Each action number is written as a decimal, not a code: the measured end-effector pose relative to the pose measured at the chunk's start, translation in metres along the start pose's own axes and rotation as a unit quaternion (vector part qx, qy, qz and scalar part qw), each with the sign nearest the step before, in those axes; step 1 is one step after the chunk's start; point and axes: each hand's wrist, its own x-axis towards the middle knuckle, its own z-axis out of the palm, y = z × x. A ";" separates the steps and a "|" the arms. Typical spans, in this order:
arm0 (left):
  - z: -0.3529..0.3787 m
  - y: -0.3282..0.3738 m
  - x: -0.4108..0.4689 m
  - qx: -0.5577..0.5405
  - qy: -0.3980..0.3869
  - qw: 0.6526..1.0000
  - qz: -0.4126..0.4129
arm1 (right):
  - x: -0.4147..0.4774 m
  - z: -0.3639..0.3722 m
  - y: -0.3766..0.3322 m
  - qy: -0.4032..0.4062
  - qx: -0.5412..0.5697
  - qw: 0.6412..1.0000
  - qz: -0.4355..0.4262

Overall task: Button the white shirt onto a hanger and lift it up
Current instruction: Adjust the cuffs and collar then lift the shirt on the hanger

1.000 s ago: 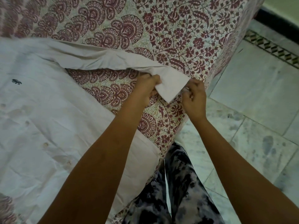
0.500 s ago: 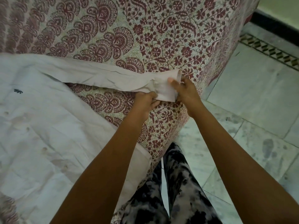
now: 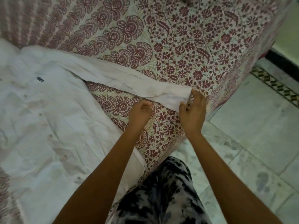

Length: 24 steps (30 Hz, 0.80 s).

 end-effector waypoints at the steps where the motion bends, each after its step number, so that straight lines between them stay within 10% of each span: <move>1: -0.005 -0.006 -0.001 0.026 0.015 0.999 0.032 | -0.012 0.004 -0.002 -0.003 0.005 1.000 -0.025; 6: -0.025 -0.037 -0.017 0.106 0.073 0.982 0.141 | -0.066 0.023 -0.005 0.014 -0.004 0.998 -0.055; 24: -0.149 -0.224 -0.150 0.168 0.185 0.960 0.123 | -0.257 0.108 -0.037 -0.140 -0.094 0.952 -0.254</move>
